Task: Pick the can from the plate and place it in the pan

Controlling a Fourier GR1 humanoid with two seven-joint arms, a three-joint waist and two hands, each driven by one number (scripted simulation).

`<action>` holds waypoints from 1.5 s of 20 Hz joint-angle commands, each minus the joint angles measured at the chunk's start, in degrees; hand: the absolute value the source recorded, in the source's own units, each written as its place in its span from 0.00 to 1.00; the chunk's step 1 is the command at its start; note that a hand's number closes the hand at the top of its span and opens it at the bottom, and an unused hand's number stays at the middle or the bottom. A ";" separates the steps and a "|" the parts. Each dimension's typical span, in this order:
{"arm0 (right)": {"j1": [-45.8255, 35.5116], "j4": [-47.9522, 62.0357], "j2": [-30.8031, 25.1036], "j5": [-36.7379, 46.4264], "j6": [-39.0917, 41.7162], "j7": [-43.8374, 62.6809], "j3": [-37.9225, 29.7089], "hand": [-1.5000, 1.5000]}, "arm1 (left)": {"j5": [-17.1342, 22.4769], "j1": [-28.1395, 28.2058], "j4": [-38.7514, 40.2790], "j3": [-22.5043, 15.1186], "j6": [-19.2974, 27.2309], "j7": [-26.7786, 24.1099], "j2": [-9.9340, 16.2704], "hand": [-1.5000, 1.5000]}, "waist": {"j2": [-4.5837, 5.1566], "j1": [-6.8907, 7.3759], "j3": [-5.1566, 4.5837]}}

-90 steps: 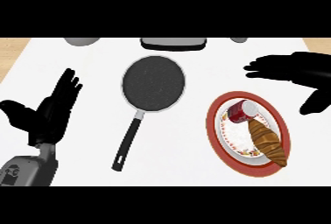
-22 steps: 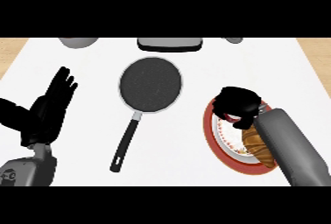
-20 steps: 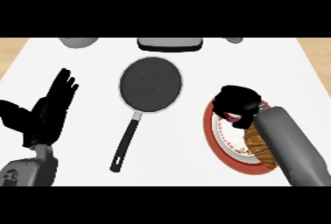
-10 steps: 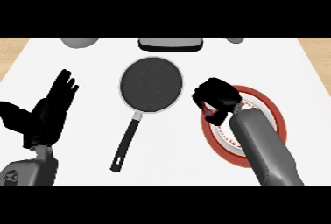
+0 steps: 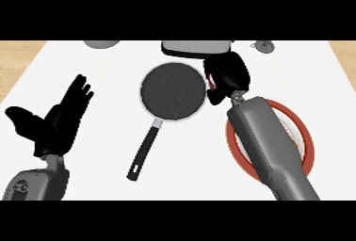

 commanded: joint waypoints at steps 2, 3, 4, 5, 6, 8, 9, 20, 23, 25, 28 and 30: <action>-8.57 -1.57 0.53 2.21 -0.10 20.42 2.04 1.00 | -0.08 -1.85 0.73 -1.48 -1.33 0.26 -0.10 0.50 | 0.52 3.39 -0.05; -10.42 -1.68 0.54 2.22 0.03 23.68 2.44 1.00 | -0.37 -1.79 0.71 -2.38 -1.27 -0.36 -0.98 0.50 | 0.64 4.36 -0.09; -12.19 -1.38 0.54 2.03 1.19 27.85 2.58 1.00 | -0.01 -2.03 0.87 -2.45 -1.85 0.15 -0.72 0.50 | 0.76 4.89 -0.06; -13.23 -0.80 0.54 1.25 0.93 31.45 3.45 1.00 | -0.11 -3.02 0.58 -3.36 -2.00 0.54 -1.23 0.50 | 1.24 5.74 0.09; -14.49 -0.74 0.55 1.61 1.58 34.52 4.67 1.00 | -0.14 -3.58 1.13 -3.19 -2.04 0.67 -1.05 0.50 | 1.24 6.24 -0.01; -17.94 0.45 0.55 0.53 1.75 42.27 4.85 1.00 | -0.76 -4.18 1.23 -4.32 -1.80 0.51 -1.89 0.50 | 1.90 7.23 0.09; -20.00 0.63 0.55 0.52 1.95 45.97 5.78 1.00 | -0.40 -4.65 1.39 -4.34 -1.84 0.49 -2.30 0.50 | 1.88 7.34 0.06; -28.76 9.49 0.53 -6.57 -5.98 68.56 14.25 1.00 | -2.28 -7.02 4.30 -3.97 -0.38 -0.65 -2.58 0.50 | 2.85 5.01 0.28; -27.70 10.77 0.53 -7.66 -9.62 69.77 15.11 1.00 | -1.68 -5.33 3.90 -2.61 -0.80 -1.62 -1.60 0.50 | 2.59 3.32 0.35; -25.83 9.95 0.52 -9.75 -12.26 70.30 18.03 1.00 | -2.39 -7.84 4.96 -2.11 0.83 -0.57 -1.99 0.50 | 2.49 2.43 0.42; -24.02 11.90 0.52 -10.99 -16.35 68.09 18.50 1.00 | -0.22 -5.41 3.00 -0.22 -0.46 0.42 -0.52 0.50 | 2.29 1.22 0.47; -21.64 12.65 0.52 -12.26 -20.22 67.01 20.55 1.00 | -1.05 -4.55 4.44 -0.05 -0.31 -2.79 -0.80 0.50 | 2.57 1.23 0.45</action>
